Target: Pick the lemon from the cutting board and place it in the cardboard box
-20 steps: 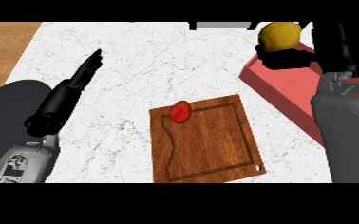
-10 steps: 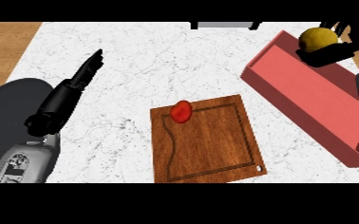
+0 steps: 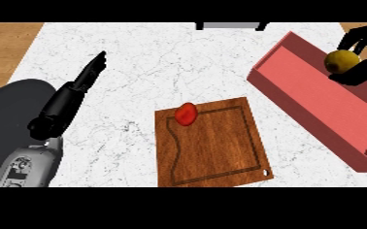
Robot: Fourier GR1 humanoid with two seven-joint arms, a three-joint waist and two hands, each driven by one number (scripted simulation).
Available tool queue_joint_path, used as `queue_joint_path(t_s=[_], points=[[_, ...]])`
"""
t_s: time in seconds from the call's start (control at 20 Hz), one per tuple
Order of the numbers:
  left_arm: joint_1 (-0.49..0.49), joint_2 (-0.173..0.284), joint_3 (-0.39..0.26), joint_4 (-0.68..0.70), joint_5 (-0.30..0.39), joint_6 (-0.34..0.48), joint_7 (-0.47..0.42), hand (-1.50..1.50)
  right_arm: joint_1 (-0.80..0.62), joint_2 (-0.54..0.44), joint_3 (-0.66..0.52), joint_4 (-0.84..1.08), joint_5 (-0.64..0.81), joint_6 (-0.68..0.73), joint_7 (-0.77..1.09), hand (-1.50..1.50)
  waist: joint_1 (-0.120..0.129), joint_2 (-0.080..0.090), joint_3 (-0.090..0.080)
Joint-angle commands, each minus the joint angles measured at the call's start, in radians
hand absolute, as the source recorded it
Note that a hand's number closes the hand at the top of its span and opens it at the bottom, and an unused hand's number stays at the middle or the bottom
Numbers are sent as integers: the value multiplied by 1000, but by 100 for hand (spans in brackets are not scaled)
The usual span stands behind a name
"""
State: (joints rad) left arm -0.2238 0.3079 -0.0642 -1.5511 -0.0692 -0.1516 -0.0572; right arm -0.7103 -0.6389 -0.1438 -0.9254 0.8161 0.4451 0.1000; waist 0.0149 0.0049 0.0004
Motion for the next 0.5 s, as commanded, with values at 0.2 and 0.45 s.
queue_joint_path(t_s=[0.2,0.45], points=[[13,-13,0,8,-29,-6,-19,0,-22,-18,-15,113,-64,46,-272,-150,-4,-2,0],[17,5,31,-1,2,-12,-1,0,-67,69,-317,108,-350,-58,-318,-150,-17,-10,5]])
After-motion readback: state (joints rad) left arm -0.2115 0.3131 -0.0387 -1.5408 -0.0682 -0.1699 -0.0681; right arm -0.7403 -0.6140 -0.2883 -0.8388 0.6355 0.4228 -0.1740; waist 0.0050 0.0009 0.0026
